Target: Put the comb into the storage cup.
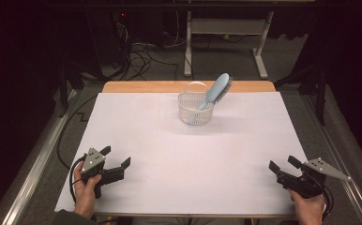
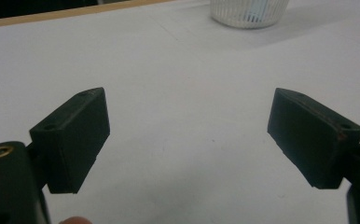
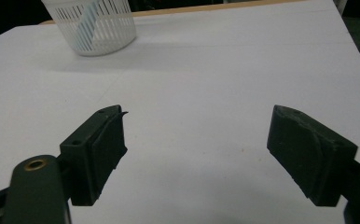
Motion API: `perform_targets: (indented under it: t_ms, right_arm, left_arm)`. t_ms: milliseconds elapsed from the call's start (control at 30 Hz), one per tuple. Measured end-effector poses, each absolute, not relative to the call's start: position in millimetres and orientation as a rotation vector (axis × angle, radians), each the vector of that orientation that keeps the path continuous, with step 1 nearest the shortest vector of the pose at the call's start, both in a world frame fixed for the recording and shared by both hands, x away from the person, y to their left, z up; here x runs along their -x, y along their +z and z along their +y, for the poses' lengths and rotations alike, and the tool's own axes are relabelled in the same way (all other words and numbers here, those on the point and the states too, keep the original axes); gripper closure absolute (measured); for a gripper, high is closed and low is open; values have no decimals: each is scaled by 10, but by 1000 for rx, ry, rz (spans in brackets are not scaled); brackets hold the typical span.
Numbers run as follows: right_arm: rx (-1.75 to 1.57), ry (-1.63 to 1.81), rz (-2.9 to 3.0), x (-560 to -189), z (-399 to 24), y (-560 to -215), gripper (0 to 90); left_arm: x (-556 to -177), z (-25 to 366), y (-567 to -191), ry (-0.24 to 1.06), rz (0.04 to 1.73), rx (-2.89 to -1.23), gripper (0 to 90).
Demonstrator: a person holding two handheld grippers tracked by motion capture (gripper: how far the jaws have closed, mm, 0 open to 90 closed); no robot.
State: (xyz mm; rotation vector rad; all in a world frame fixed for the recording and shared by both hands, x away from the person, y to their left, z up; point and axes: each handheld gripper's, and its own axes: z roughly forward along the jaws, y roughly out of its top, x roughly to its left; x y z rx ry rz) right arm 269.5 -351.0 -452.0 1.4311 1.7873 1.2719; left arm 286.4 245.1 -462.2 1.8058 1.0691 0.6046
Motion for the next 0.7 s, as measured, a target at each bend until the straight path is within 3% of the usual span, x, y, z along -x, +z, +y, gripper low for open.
perform_targets:
  t_ms: [700]
  right_arm:
    - [-1439,1272,1785,-2698,-3502,-4528,198]
  left_arm:
    - [-2875,2438,-4634,601,1074,-1818,139]
